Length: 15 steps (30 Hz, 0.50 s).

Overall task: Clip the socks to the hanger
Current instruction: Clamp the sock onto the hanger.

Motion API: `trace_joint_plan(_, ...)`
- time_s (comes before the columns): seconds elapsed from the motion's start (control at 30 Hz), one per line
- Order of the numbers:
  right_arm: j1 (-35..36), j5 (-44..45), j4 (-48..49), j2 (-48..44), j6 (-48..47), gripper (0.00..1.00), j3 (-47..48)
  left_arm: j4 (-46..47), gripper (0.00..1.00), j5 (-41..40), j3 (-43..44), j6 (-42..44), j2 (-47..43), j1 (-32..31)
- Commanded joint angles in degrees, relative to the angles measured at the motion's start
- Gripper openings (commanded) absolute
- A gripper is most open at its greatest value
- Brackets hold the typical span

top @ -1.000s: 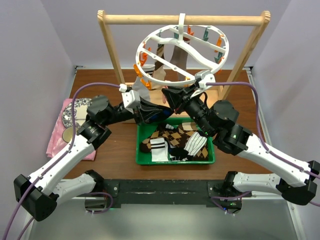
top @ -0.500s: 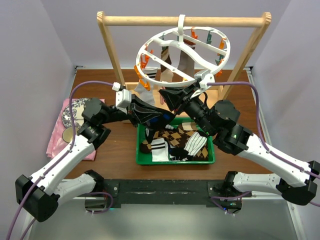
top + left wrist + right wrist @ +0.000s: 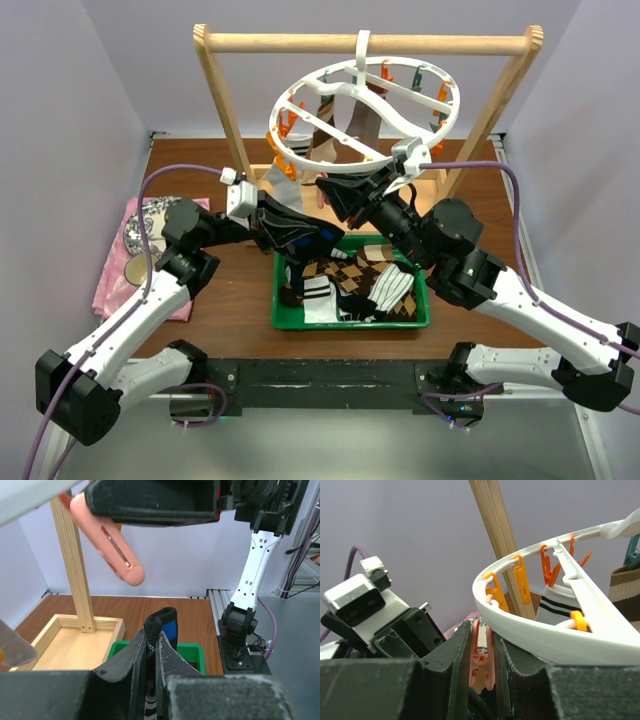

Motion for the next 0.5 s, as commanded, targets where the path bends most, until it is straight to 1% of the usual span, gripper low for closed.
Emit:
trace_joint_plan(0.0, 0.94, -8.42, 0.01, 0.82, 2.87, 0.0, 0.93, 2.79, 0.0, 1.72, 2.19, -0.15, 2.22, 0.23)
trace_joint_plan(0.23, 0.94, -9.56, 0.45, 1.35, 3.48, 0.0, 0.67, 1.3, 0.0, 3.48, 8.51, 0.11, 6.62, -0.47)
trace_joint_plan(0.47, 0.77, -9.65, 0.71, 0.82, 3.57, 0.0, -0.39, 2.26, 0.0, 4.71, 9.58, -0.68, 7.59, -1.08)
